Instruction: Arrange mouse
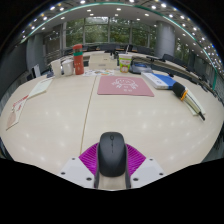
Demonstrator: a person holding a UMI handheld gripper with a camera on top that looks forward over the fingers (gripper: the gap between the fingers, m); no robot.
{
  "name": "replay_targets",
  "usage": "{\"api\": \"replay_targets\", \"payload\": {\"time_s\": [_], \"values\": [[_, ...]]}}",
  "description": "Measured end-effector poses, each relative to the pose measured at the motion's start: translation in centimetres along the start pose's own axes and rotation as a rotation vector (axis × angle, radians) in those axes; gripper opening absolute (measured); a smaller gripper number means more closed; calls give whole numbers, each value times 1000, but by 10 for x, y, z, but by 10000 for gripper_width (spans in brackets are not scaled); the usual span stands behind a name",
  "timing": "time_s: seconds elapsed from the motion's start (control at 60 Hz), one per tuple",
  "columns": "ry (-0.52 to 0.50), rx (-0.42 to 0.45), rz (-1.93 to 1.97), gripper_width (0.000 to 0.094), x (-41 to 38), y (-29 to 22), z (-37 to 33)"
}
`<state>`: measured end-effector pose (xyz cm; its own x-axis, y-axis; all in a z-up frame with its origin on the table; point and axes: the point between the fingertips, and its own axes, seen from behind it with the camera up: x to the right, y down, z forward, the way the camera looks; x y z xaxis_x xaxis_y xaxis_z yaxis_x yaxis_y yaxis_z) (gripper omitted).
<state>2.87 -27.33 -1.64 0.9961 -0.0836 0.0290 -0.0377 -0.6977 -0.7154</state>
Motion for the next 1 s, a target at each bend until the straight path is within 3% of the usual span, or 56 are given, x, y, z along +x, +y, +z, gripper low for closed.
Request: {"api": "replay_targets", "payload": {"time_s": [0.2,0.483,0.583,0.817,1.0], "values": [[-50,33,-3,342,-11,-44,-13],[-78,308,4,340,13,-252,10],[-58,333,17,340,31,-294,57],[-32,217,20,338,56,-283,189],[-30,138,13,384,65,-251,239]]}}
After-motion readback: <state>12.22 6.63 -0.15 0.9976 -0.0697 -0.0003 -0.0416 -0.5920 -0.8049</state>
